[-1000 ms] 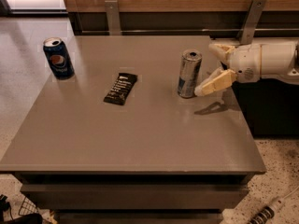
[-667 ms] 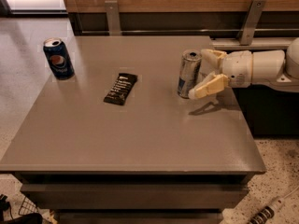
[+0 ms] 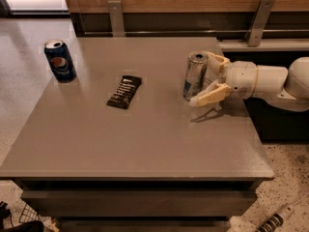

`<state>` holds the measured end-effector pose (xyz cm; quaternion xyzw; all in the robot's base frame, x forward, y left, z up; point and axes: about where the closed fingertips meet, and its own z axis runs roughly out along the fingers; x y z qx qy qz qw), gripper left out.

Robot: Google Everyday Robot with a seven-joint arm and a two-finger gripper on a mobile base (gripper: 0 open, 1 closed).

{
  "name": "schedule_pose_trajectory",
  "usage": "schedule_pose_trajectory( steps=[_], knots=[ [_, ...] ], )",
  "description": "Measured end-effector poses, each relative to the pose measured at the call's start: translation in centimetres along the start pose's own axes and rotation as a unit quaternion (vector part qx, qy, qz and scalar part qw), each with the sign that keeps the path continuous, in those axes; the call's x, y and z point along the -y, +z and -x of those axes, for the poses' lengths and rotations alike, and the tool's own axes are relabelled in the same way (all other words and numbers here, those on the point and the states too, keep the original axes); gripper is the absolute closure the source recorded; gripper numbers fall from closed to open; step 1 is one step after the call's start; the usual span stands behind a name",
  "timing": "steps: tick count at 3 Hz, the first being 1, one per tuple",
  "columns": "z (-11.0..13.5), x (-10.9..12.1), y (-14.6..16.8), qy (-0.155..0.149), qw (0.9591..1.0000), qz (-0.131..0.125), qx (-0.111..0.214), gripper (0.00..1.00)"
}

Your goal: Move redbull can near pepsi can

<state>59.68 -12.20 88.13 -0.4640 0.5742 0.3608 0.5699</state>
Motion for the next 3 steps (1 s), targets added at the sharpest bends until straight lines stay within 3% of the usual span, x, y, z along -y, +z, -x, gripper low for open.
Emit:
schedule_pose_trajectory(
  steps=[1, 2, 3],
  knots=[
    [0.4, -0.42, 0.07, -0.011, 0.9998, -0.001, 0.018, 0.26],
    [0.54, -0.56, 0.43, -0.012, 0.9997, 0.002, 0.019, 0.55],
    [0.61, -0.64, 0.64, -0.012, 0.9997, 0.004, 0.02, 0.78]
  ],
)
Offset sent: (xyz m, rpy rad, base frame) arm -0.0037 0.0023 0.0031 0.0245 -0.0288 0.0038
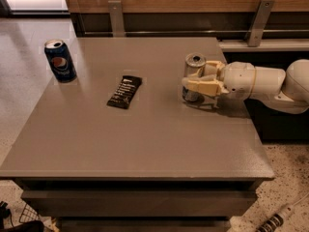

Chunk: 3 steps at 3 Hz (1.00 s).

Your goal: Move redbull can near pepsi can

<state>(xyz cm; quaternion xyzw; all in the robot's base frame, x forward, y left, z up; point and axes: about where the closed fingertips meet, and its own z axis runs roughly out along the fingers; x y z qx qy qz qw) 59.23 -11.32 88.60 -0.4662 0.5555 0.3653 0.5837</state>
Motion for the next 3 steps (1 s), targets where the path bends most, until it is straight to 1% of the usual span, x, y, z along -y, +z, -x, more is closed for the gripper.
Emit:
schedule_pose_trajectory(
  steps=[1, 2, 3],
  knots=[
    [0.1, -0.1, 0.3, 0.0, 1.0, 0.002, 0.001, 0.99],
    [0.1, -0.1, 0.3, 0.0, 1.0, 0.003, 0.001, 1.0],
    [1.8, 0.8, 2.3, 0.014, 0.9997, 0.018, 0.01, 1.0]
  ],
)
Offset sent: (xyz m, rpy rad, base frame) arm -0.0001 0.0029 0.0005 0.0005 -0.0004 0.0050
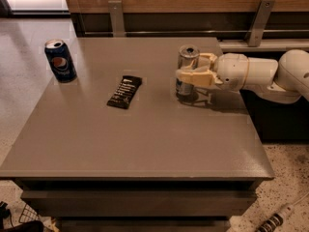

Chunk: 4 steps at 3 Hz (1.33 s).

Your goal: Move redbull can near pepsi can

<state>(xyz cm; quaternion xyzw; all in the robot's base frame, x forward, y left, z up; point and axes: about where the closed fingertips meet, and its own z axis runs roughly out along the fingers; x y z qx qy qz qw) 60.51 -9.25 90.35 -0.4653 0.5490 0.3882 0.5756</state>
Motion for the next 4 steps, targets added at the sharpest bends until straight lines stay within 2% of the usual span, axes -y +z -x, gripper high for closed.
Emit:
schedule_pose_trajectory(
  steps=[1, 2, 3, 4],
  knots=[
    [4.0, 1.8, 6.0, 0.011, 0.9992, 0.034, 0.016, 1.0],
    [7.0, 2.6, 14.1, 0.017, 0.9984, 0.052, 0.013, 1.0],
    [6.5, 2.9, 23.2, 0.023, 0.9982, 0.052, 0.019, 1.0],
    [3.7, 3.4, 27.9, 0.03, 0.9982, 0.045, 0.027, 1.0]
  ],
)
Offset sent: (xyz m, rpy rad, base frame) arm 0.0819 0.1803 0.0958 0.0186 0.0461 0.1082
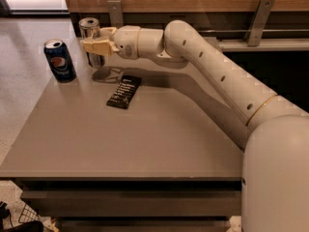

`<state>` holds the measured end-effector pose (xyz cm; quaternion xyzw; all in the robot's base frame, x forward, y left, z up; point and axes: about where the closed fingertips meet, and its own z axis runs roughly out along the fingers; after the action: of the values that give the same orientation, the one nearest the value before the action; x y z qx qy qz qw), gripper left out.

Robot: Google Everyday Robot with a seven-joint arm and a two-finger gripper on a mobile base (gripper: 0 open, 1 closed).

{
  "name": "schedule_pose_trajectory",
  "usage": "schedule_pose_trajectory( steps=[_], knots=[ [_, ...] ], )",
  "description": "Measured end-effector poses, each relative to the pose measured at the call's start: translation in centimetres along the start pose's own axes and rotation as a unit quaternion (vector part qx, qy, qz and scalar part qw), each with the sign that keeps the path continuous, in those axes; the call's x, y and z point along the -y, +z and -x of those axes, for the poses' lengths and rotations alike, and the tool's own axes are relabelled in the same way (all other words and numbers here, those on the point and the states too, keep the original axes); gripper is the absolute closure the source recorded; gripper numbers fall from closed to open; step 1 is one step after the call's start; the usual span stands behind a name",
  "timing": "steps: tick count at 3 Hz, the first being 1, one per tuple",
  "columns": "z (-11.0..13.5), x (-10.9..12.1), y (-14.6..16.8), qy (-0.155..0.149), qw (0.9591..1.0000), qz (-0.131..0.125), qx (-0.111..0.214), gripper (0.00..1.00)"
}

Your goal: Move redbull can near pepsi can

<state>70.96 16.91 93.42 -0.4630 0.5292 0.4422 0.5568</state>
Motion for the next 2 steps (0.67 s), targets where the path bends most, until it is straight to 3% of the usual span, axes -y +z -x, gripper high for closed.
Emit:
schedule_pose_trajectory(
  steps=[1, 2],
  knots=[
    [-2.8, 0.1, 2.8, -0.005, 1.0, -0.006, 0.001, 1.0],
    [-4.6, 0.2, 2.5, -0.028, 0.999, -0.022, -0.026, 1.0]
  ],
)
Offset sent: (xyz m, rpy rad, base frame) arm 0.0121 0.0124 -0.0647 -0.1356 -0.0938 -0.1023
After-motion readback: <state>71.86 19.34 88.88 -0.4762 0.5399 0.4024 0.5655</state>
